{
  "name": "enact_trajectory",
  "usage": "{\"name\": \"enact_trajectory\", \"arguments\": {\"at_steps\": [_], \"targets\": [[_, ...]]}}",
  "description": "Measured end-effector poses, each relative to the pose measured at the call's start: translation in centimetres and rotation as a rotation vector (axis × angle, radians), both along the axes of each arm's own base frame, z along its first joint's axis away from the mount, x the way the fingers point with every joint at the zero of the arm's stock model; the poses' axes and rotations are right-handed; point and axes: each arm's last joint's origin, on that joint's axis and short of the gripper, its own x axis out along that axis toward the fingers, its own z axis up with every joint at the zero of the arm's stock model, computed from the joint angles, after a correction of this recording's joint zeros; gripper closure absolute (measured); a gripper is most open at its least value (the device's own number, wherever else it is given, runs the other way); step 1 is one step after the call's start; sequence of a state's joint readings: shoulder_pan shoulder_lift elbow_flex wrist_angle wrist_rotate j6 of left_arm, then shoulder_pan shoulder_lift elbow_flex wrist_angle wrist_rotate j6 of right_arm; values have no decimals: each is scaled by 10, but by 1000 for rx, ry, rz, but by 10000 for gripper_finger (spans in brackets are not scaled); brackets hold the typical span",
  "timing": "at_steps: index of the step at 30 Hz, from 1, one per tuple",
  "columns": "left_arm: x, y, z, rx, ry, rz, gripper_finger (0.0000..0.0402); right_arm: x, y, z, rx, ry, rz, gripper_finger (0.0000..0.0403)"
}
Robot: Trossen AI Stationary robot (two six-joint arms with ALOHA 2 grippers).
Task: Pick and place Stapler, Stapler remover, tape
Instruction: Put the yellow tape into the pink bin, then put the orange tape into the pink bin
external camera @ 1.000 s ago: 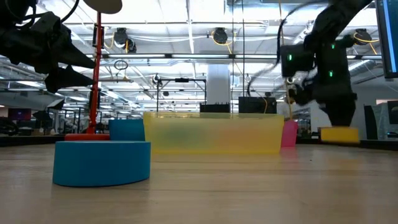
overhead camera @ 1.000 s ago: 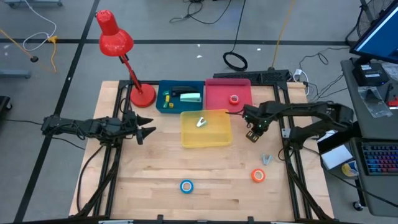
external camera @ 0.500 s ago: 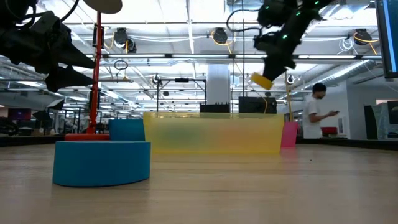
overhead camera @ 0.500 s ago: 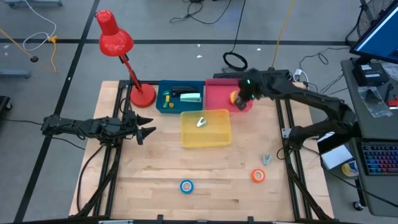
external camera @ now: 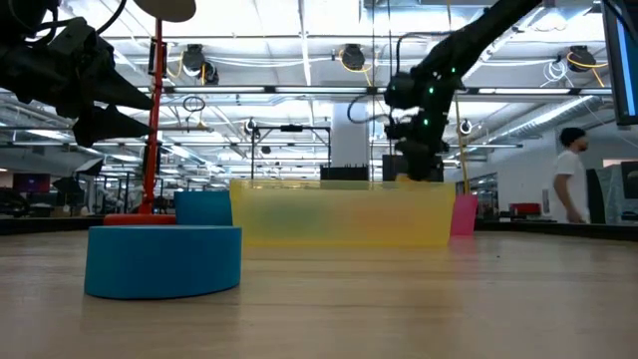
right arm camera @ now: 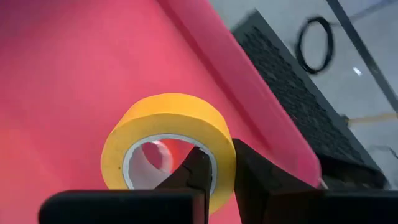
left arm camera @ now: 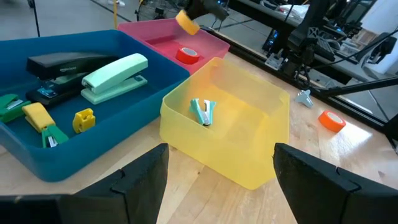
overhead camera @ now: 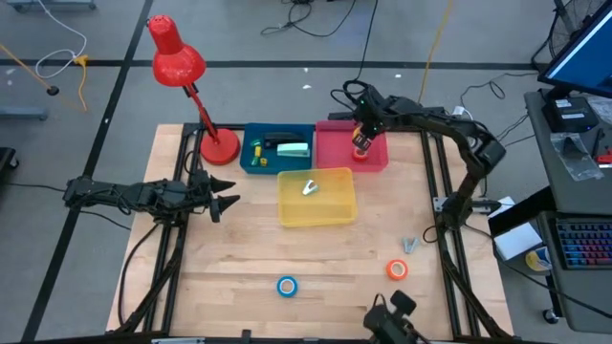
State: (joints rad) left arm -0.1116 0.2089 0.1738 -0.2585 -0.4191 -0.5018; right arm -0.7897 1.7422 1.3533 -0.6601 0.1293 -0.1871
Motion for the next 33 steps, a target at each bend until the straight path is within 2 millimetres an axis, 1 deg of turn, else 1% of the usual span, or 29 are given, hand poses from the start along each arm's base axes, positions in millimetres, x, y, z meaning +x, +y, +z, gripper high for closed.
{"name": "enact_trajectory", "arguments": {"at_steps": [3,6,9,17,19,23,33], "targets": [[0,0,0,0,0,0,116,-5,-10,-10,1,46,-28,371],[0,0,0,1,1,0,115,-8,-16,-13,-2,42,-42,371],[0,0,0,2,1,0,116,-12,-20,-16,7,58,-44,371],[0,0,0,10,4,-3,115,-14,-26,-32,39,110,-51,370],[0,0,0,10,5,-3,118,-15,-26,-33,17,145,-55,359],[0,0,0,10,5,-3,121,-14,-25,-32,-15,179,-8,328],[0,0,0,17,7,-5,123,-14,-24,-32,-13,183,3,275]]}}
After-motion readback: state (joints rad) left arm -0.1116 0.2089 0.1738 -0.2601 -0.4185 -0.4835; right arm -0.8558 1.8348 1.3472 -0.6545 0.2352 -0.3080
